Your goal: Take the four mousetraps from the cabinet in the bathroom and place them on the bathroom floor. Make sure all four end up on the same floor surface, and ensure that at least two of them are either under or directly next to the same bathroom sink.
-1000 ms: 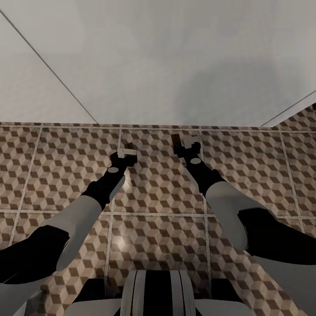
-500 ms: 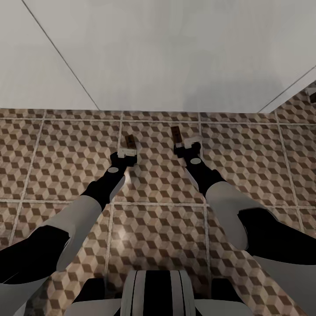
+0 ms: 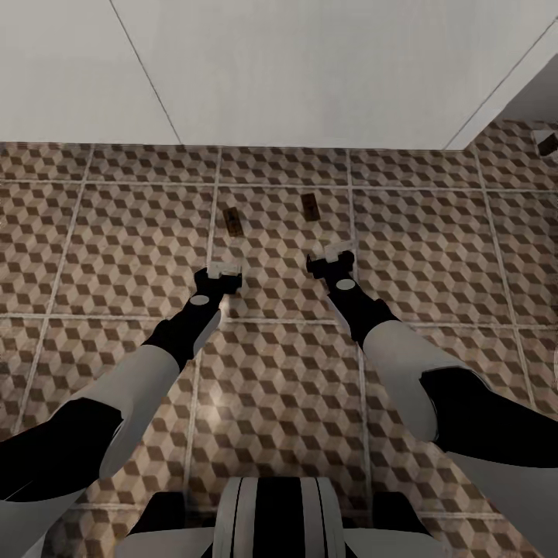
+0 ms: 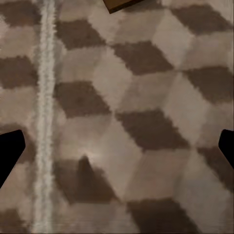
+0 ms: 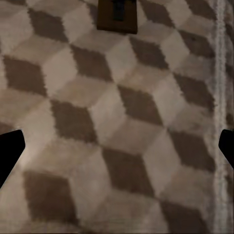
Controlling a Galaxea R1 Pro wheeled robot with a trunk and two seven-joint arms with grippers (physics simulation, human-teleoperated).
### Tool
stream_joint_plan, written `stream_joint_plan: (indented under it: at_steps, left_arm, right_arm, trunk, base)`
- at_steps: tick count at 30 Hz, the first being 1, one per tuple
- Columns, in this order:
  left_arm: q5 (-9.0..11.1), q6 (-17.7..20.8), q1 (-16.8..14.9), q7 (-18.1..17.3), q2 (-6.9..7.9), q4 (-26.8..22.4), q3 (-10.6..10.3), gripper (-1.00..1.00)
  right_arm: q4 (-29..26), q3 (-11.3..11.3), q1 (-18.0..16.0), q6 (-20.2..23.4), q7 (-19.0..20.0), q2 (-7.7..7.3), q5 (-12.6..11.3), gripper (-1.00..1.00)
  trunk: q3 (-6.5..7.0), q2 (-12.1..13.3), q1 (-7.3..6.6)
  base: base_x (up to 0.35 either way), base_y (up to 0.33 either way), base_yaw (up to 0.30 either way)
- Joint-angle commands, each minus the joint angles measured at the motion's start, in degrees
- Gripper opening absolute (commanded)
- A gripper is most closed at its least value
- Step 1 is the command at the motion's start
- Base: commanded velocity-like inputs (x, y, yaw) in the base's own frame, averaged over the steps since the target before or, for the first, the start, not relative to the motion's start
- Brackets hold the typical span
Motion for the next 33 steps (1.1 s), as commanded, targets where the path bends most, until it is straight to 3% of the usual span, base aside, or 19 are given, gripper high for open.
stream_joint_plan:
  at_steps: [1, 33]
  left_arm:
    - [0.6, 0.1, 0.0, 0.5, 0.06, -0.1, -0.5, 1.0]
    - [0.6, 0.1, 0.0, 0.5, -0.03, -0.1, -0.5, 1.0]
  right_arm:
    - [0.1, 0.2, 0.0, 0.0, -0.4, 0.0, 0.3, 1.0]
    - [0.0, 0.2, 0.0, -0.7, -0.3, 0.0, 0.3, 1.0]
  trunk:
    - [-0.02, 0.0, -0.04]
    - [-0.02, 0.0, -0.04]
  base:
    - [-0.334, 0.0, 0.0]
    - [-0.333, 0.0, 0.0]
